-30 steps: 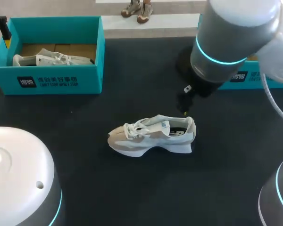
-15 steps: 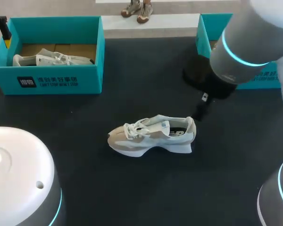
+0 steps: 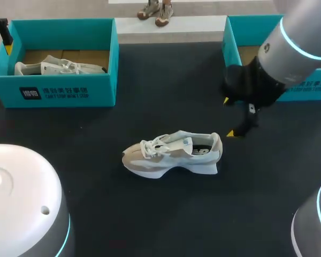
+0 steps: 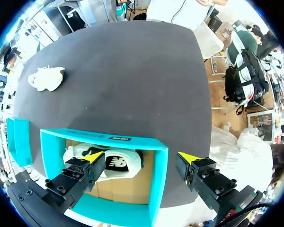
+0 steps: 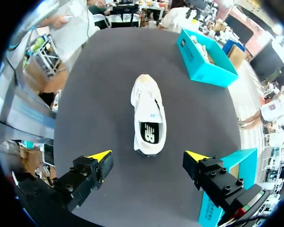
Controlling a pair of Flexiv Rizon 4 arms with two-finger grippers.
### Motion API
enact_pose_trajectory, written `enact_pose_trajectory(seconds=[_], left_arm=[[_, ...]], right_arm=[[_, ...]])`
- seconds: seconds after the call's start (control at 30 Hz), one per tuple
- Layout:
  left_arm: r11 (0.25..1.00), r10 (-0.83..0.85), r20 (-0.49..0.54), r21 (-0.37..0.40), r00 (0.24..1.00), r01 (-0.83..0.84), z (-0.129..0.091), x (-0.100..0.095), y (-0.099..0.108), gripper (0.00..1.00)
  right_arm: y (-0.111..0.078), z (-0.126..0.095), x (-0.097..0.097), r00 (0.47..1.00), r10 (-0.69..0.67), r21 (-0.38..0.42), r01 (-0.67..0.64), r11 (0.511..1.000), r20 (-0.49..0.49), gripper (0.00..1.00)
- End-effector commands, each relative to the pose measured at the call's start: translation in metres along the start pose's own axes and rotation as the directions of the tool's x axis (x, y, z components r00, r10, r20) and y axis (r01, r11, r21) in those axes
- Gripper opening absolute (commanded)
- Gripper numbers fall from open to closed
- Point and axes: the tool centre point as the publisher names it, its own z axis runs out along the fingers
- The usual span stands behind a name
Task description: Take the shoe out of the shoebox, open the shoe tongue, remove and reinsert the insole, then place the shoe into the shoebox
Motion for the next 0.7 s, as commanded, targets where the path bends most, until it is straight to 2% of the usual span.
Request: enact_pose_trajectory(seconds=[0.03,0.1,0.3,0.43,0.47,0.7], left_arm=[[1.0,0.0,-0.002,-0.002,1.0,0.0,0.0,0.0,-0.001,1.0],[1.0,0.0,-0.002,-0.002,1.0,0.0,0.0,0.0,-0.001,1.0],[1.0,0.0,-0.002,-0.002,1.0,0.0,0.0,0.0,-0.001,1.0],[1.0,0.0,-0.002,-0.002,1.0,0.0,0.0,0.0,-0.001,1.0],[1.0,0.0,-0.002,-0.002,1.0,0.0,0.0,0.0,-0.001,1.0],[1.0,0.0,-0.002,-0.002,1.0,0.0,0.0,0.0,-0.001,1.0]], right_arm=[[-0.037,0.003,0.0,1.0,0.004,-0.337,-0.004,0.942,-0.002,1.0],[-0.052,0.004,-0.003,1.0,0.015,-0.411,-0.013,0.912,0.003,1.0],[-0.082,0.015,-0.008,1.0,0.009,-0.531,0.0,0.848,0.014,1.0],[-0.093,0.032,-0.006,1.0,-0.028,-0.592,0.023,0.805,0.0,1.0],[-0.095,0.037,-0.006,0.999,-0.04,-0.584,0.028,0.811,-0.007,1.0],[-0.1,0.074,0.0,0.998,-0.055,-0.655,0.015,0.756,-0.041,1.0]])
